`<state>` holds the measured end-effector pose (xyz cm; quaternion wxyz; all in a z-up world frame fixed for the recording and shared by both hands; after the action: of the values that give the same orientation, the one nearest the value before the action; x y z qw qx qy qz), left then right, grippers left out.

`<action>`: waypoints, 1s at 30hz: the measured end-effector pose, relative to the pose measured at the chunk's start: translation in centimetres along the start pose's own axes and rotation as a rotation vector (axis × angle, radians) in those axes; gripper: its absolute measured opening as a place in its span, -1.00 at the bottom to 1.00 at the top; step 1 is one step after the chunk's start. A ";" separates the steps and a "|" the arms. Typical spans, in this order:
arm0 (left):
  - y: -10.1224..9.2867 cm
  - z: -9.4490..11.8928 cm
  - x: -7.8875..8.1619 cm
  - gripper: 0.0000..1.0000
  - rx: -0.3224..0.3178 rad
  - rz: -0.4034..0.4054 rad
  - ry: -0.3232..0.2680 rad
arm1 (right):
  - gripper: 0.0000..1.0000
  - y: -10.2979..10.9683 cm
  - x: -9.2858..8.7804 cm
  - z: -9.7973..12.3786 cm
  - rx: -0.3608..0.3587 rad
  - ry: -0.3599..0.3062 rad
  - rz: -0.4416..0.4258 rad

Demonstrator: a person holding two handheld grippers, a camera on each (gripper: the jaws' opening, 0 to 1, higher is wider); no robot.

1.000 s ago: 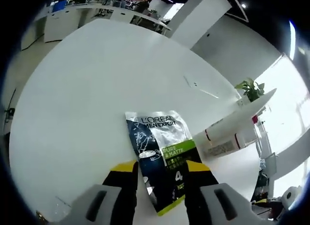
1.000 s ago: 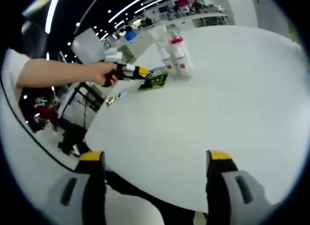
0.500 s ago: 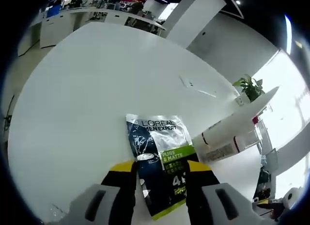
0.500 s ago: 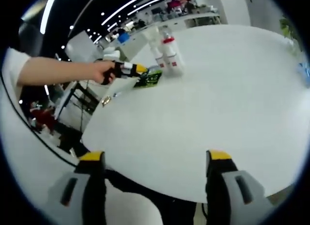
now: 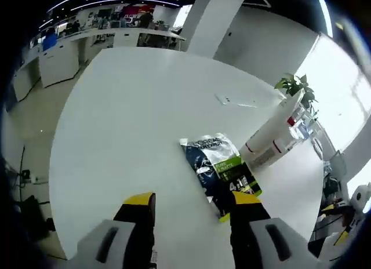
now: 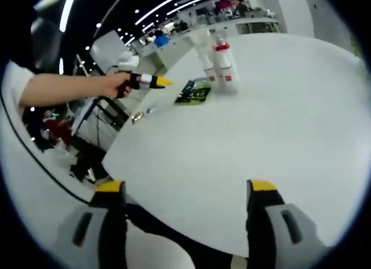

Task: Arrange the skincare products in the storage area until every visible bottle or jar stands upright without overlapping.

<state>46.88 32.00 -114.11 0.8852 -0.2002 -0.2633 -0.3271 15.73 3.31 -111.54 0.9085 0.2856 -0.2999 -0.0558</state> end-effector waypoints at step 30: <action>0.4 1.4 -7.3 -0.03 0.148 -0.224 0.272 | 0.66 -0.6 -0.3 0.9 -0.013 -0.017 -0.005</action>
<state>41.96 36.52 -117.50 0.8830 -0.0581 -0.1852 -0.4274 14.98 2.45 -111.46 0.9076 0.2799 -0.3067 -0.0623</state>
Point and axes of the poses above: the point that each gripper's makers call its tool centre point, and the gripper's own axes: z roughly backward along the fingers, y roughly to its left, x roughly out of its top, the point moved 9 cm from there along z, roughly backward along the fingers, and after that the axes turned 13 degrees about -z, right-handed, at the moved point
